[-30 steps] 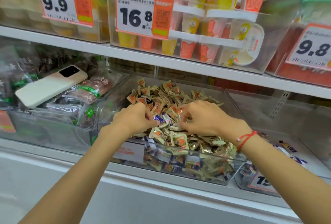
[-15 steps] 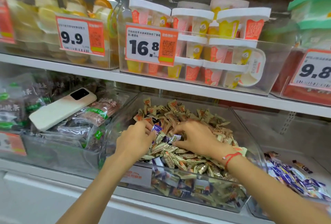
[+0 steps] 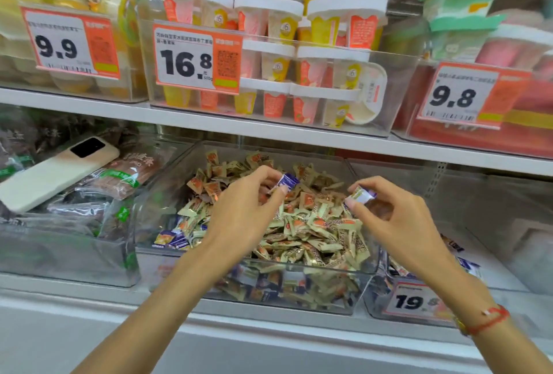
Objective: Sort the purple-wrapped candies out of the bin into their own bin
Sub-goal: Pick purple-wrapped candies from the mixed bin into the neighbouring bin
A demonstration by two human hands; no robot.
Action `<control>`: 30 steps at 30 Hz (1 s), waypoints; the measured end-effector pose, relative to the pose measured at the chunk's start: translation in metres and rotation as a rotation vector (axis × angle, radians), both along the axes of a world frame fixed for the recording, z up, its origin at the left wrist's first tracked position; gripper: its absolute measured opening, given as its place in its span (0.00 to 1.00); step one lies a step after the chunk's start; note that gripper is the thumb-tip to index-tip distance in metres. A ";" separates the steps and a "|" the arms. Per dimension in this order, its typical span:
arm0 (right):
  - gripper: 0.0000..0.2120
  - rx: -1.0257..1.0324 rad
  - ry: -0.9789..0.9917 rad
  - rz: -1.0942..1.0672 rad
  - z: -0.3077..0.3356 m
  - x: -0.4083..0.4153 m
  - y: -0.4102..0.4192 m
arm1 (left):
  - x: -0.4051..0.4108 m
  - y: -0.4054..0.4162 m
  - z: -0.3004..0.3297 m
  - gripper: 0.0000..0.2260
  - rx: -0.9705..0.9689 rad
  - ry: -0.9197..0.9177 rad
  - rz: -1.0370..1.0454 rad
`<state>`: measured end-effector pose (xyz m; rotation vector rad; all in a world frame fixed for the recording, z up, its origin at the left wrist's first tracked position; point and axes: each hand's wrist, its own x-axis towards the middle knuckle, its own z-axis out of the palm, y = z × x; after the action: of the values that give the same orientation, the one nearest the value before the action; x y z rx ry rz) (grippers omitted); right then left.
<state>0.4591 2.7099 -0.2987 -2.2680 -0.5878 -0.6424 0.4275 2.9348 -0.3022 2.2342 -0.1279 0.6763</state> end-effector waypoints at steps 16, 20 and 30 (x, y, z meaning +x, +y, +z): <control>0.18 -0.265 0.269 -0.303 -0.029 0.010 -0.119 | 0.044 -0.173 -0.004 0.15 0.557 -0.145 -0.211; 0.11 -0.242 0.096 -0.290 -0.023 -0.001 -0.098 | 0.019 -0.126 -0.005 0.11 0.457 -0.273 -0.170; 0.10 -0.385 -0.089 0.179 -0.016 -0.004 0.029 | 0.002 0.052 -0.034 0.17 0.506 0.479 0.139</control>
<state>0.4553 2.7393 -0.3151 -2.5081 -1.0198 -0.5821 0.4298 2.9870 -0.3358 2.8481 0.1107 0.1663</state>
